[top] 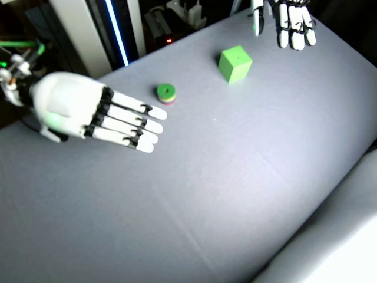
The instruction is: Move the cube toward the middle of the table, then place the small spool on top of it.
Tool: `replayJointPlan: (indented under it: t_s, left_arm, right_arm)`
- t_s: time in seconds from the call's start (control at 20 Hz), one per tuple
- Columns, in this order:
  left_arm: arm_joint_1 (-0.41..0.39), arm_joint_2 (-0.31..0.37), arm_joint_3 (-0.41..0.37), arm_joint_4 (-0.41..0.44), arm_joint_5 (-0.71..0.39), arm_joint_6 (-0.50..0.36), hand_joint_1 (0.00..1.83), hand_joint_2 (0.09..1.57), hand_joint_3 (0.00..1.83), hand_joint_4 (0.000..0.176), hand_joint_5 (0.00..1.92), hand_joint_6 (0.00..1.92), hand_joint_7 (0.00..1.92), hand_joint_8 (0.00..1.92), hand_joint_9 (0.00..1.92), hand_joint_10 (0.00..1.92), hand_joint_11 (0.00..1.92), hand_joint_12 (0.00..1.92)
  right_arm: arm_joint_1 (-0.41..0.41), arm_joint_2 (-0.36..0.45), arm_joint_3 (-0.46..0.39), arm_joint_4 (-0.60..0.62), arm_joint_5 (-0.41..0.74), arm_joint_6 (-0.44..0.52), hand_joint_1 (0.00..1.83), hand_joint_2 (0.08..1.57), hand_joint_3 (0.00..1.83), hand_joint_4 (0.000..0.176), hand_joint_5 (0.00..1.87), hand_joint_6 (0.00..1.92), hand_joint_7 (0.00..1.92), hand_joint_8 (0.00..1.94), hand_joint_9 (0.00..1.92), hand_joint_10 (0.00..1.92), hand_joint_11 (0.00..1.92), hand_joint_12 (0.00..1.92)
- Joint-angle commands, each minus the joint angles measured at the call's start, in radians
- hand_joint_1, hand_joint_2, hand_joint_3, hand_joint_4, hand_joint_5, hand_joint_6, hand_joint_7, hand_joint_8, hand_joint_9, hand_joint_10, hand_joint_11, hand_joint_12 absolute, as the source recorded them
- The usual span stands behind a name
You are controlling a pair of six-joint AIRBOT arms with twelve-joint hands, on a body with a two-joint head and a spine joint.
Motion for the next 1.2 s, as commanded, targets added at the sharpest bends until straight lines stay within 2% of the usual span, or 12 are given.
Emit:
replayJointPlan:
  t_s: [0.0, 0.1, 0.15, 0.35, 0.5, 0.65, 0.8, 0.95, 1.0, 1.05, 1.1, 1.15]
  left_arm:
    - [-0.006, 0.002, 0.005, 0.002, -0.122, -0.005, 0.56, 0.88, 0.0, 0.125, 0.25, 0.0, 0.14, 0.0, 0.18, 0.02, 0.0, 0.45]
    - [-0.01, -0.001, 0.005, 0.021, -0.104, -0.015, 0.58, 0.87, 0.0, 0.171, 0.19, 0.0, 0.12, 0.0, 0.16, 0.0, 0.0, 0.35]
    - [-0.014, -0.005, 0.007, 0.048, -0.083, -0.034, 0.58, 0.86, 0.0, 0.175, 0.16, 0.0, 0.13, 0.0, 0.17, 0.0, 0.0, 0.31]
    - [-0.083, -0.015, 0.029, 0.188, 0.05, -0.08, 0.65, 0.78, 0.0, 0.176, 0.1, 0.0, 0.07, 0.0, 0.15, 0.0, 0.0, 0.49]
    - [-0.164, -0.036, 0.065, 0.264, 0.192, -0.08, 0.65, 0.77, 0.0, 0.176, 0.19, 0.01, 0.12, 0.0, 0.16, 0.0, 0.0, 0.56]
    - [-0.207, -0.062, 0.1, 0.291, 0.286, -0.08, 0.62, 0.81, 0.0, 0.176, 0.19, 0.0, 0.13, 0.0, 0.14, 0.0, 0.0, 0.41]
    - [-0.231, -0.085, 0.129, 0.293, 0.347, -0.079, 0.63, 0.79, 0.0, 0.176, 0.16, 0.0, 0.13, 0.0, 0.16, 0.0, 0.0, 0.39]
    - [-0.247, -0.099, 0.143, 0.304, 0.384, -0.076, 0.69, 0.77, 0.0, 0.176, 0.23, 0.0, 0.22, 0.0, 0.29, 0.01, 0.0, 0.62]
    - [-0.251, -0.104, 0.147, 0.305, 0.393, -0.073, 0.7, 0.81, 0.0, 0.157, 0.3, 0.0, 0.3, 0.0, 0.39, 0.01, 0.01, 0.82]
    - [-0.255, -0.109, 0.151, 0.305, 0.395, -0.073, 0.83, 0.91, 0.0, 0.078, 0.47, 0.01, 0.49, 0.02, 0.59, 0.06, 0.16, 1.03]
    - [-0.259, -0.111, 0.152, 0.305, 0.393, -0.073, 0.94, 1.01, 0.01, 0.033, 0.6, 0.01, 0.66, 0.06, 0.72, 0.13, 0.27, 1.16]
    - [-0.264, -0.113, 0.155, 0.304, 0.386, -0.074, 1.19, 1.1, 0.01, 0.0, 0.85, 0.7, 0.93, 0.94, 0.96, 0.37, 0.56, 1.18]
  right_arm:
    - [0.01, -0.002, 0.006, 0.011, 0.121, 0.005, 0.7, 1.26, 0.0, 0.0, 0.44, 0.0, 0.36, 0.0, 0.35, 0.01, 0.04, 0.88]
    - [0.01, -0.002, 0.006, 0.011, 0.119, 0.005, 0.72, 1.26, 0.0, 0.0, 0.45, 0.0, 0.37, 0.0, 0.37, 0.01, 0.06, 0.89]
    - [0.01, -0.002, 0.006, 0.011, 0.119, 0.005, 0.72, 1.26, 0.0, 0.0, 0.45, 0.0, 0.37, 0.0, 0.37, 0.01, 0.07, 0.89]
    - [0.012, -0.002, 0.006, 0.011, 0.119, 0.006, 0.74, 1.26, 0.0, 0.0, 0.47, 0.0, 0.4, 0.0, 0.36, 0.0, 0.02, 0.91]
    - [0.012, -0.002, 0.006, 0.011, 0.119, 0.006, 0.72, 1.26, 0.0, 0.0, 0.48, 0.0, 0.41, 0.0, 0.37, 0.0, 0.02, 0.9]
    - [0.012, -0.002, 0.006, 0.011, 0.119, 0.006, 0.71, 1.26, 0.0, 0.0, 0.48, 0.0, 0.4, 0.0, 0.36, 0.0, 0.02, 0.89]
    - [0.012, -0.002, 0.006, 0.011, 0.119, 0.006, 0.7, 1.27, 0.0, 0.0, 0.47, 0.0, 0.4, 0.0, 0.37, 0.0, 0.02, 0.96]
    - [0.012, -0.002, 0.006, 0.011, 0.117, 0.006, 0.77, 1.26, 0.0, 0.0, 0.49, 0.0, 0.41, 0.0, 0.41, 0.01, 0.06, 0.94]
    - [0.012, -0.002, 0.006, 0.011, 0.116, 0.006, 0.73, 1.26, 0.0, 0.0, 0.48, 0.0, 0.4, 0.0, 0.4, 0.0, 0.06, 0.93]
    - [0.012, -0.002, 0.006, 0.011, 0.115, 0.006, 0.7, 1.27, 0.0, 0.0, 0.47, 0.0, 0.39, 0.0, 0.39, 0.0, 0.05, 0.93]
    - [0.012, -0.002, 0.006, 0.011, 0.115, 0.006, 0.69, 1.27, 0.0, 0.0, 0.46, 0.0, 0.39, 0.0, 0.39, 0.0, 0.05, 0.93]
    - [0.012, -0.002, 0.006, 0.011, 0.114, 0.007, 0.71, 1.26, 0.0, 0.0, 0.48, 0.01, 0.41, 0.01, 0.4, 0.01, 0.06, 0.93]
